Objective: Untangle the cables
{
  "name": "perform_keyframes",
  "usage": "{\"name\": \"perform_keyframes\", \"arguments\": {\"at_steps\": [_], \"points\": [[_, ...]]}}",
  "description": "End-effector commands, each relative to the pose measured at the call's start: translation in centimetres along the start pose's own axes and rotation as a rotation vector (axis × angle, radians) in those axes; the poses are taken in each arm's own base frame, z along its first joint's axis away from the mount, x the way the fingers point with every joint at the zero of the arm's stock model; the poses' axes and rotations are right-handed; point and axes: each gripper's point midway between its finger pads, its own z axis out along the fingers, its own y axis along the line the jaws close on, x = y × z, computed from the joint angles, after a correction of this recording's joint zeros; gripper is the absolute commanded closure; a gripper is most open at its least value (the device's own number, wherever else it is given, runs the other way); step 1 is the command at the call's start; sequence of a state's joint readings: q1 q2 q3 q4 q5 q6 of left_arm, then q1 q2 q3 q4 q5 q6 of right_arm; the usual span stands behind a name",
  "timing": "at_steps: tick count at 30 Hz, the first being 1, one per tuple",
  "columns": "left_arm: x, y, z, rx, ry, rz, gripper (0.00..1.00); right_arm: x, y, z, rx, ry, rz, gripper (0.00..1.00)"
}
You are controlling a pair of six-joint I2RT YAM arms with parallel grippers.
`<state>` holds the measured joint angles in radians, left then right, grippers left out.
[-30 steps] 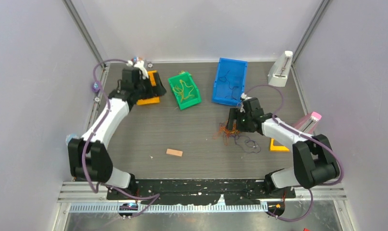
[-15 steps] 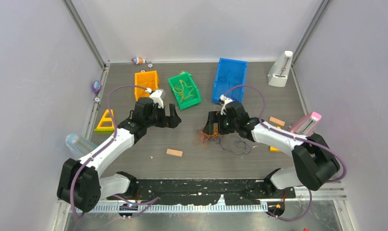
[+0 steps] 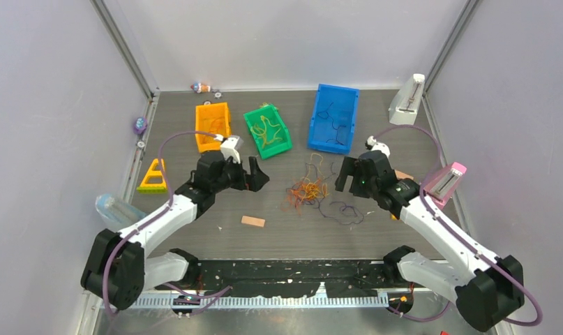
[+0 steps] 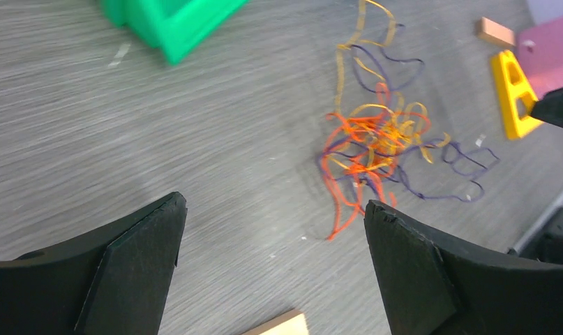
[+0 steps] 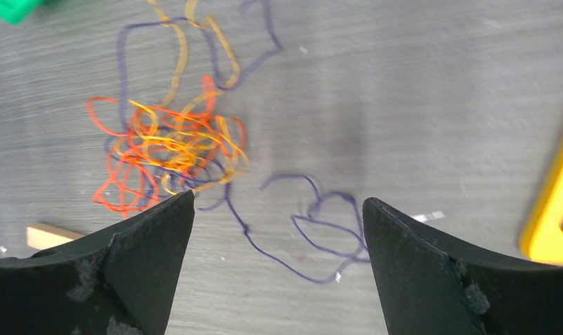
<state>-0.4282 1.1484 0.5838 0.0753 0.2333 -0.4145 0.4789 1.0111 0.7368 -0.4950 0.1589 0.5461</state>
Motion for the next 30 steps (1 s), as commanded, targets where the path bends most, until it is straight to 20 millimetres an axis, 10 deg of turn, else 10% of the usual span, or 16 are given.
{"name": "perform_keyframes", "arguments": {"at_steps": [1,11,21,28,30], "points": [[-0.2,-4.8,1.5,0.209,-0.005,0.058,0.01,3.1,-4.9,-2.1,0.224,0.077,0.107,0.05],[1.9,-9.1,4.4,0.321,0.051,0.156,0.03,6.6,-7.4,-2.9,0.286,0.120,0.244,0.05],[4.9,-7.9,7.7,0.260,0.222,0.147,0.07,8.7,-3.8,2.0,0.054,0.229,0.121,0.05],[6.6,-7.9,9.2,0.270,0.347,0.126,0.10,9.8,-5.1,3.7,0.208,0.314,0.007,0.02],[6.8,-8.1,9.2,0.279,0.357,0.129,0.11,9.6,-5.4,3.9,0.255,0.307,-0.022,0.16]]}}
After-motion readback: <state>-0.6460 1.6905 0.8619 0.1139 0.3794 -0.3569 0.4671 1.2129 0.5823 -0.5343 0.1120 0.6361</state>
